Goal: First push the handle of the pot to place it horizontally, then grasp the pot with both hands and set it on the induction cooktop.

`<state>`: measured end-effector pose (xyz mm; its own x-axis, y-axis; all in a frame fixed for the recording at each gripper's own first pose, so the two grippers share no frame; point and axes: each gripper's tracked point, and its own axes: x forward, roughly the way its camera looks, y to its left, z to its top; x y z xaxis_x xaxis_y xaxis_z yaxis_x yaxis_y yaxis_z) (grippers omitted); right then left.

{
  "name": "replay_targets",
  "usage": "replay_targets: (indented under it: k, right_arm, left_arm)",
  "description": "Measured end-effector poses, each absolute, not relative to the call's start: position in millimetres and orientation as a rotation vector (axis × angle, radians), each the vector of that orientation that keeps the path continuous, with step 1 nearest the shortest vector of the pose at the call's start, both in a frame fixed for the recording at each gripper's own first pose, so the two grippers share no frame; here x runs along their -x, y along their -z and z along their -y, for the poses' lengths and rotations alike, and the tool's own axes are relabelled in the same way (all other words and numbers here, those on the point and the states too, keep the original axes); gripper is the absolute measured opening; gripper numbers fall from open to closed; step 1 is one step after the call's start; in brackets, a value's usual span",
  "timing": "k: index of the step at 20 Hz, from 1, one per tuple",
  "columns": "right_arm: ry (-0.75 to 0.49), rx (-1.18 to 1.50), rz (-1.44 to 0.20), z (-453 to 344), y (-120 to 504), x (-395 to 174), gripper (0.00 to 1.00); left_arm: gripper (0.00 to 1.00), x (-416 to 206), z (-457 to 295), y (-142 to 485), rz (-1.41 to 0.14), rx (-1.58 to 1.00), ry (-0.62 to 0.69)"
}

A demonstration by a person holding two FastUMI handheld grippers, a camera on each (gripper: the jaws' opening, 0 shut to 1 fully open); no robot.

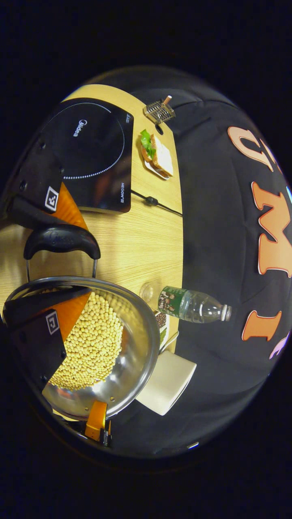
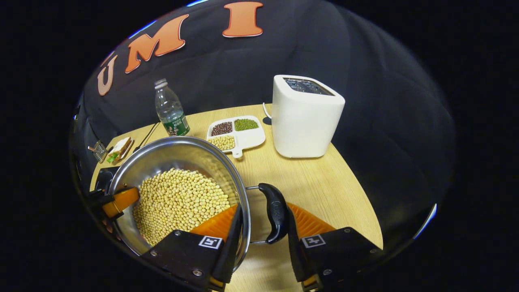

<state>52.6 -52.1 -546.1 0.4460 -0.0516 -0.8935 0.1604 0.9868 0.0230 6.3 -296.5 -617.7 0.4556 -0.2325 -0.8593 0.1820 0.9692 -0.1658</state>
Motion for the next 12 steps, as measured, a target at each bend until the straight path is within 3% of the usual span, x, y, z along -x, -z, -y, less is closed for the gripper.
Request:
replay_targets:
  k: [12]
  right_arm:
    - [0.069, -0.108, -1.013, -8.4, 474.5, -50.8, 0.56]
  left_arm:
    - [0.74, -13.0, 216.9, 545.9, -0.984, 0.047, 0.237]
